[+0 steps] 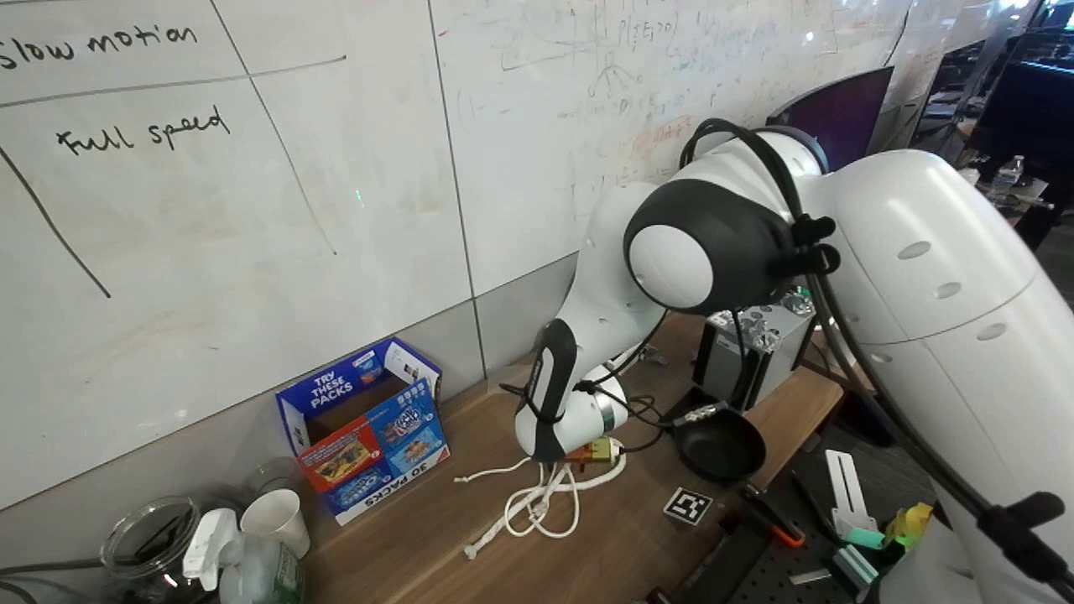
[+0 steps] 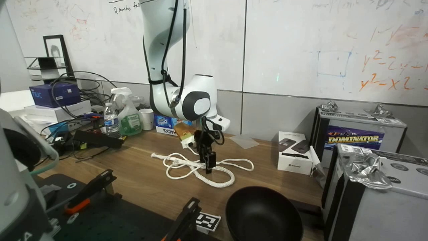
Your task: Put the ropes in the carton box
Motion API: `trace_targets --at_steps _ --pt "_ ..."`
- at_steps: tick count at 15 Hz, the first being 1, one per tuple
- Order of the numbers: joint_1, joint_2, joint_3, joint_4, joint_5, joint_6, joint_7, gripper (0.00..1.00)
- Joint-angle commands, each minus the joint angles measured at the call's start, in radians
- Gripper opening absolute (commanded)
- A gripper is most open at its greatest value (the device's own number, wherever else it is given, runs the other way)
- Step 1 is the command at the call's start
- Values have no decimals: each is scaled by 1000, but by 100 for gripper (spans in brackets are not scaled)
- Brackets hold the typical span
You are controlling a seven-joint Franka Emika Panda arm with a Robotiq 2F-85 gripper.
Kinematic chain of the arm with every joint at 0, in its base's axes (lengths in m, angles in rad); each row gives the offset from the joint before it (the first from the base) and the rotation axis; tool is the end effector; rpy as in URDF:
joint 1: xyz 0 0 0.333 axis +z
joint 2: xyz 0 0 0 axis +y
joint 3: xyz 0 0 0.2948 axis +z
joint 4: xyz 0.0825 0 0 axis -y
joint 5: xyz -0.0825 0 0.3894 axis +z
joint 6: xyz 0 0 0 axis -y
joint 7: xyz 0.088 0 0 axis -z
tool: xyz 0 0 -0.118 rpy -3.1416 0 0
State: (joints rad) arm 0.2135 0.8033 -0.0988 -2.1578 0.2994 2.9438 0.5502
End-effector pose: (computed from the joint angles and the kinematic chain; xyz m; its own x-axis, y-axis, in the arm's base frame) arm 0.5054 0.0304 -0.0065 0.7650 -0.6440 0.0056 -0.6440 -0.7649 0.0134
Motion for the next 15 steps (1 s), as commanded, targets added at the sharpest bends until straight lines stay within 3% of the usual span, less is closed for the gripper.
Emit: trace_targets --at_steps 1,5,10,15 --pt "-16 1 11 10 0 3 -32 36" --pt "-6 -10 -4 19 -5 -17 -35 6" --pt "-1 -85 -22 43 -21 -105 -38 4" --pt "-37 -268 21 102 -13 -275 -38 5"
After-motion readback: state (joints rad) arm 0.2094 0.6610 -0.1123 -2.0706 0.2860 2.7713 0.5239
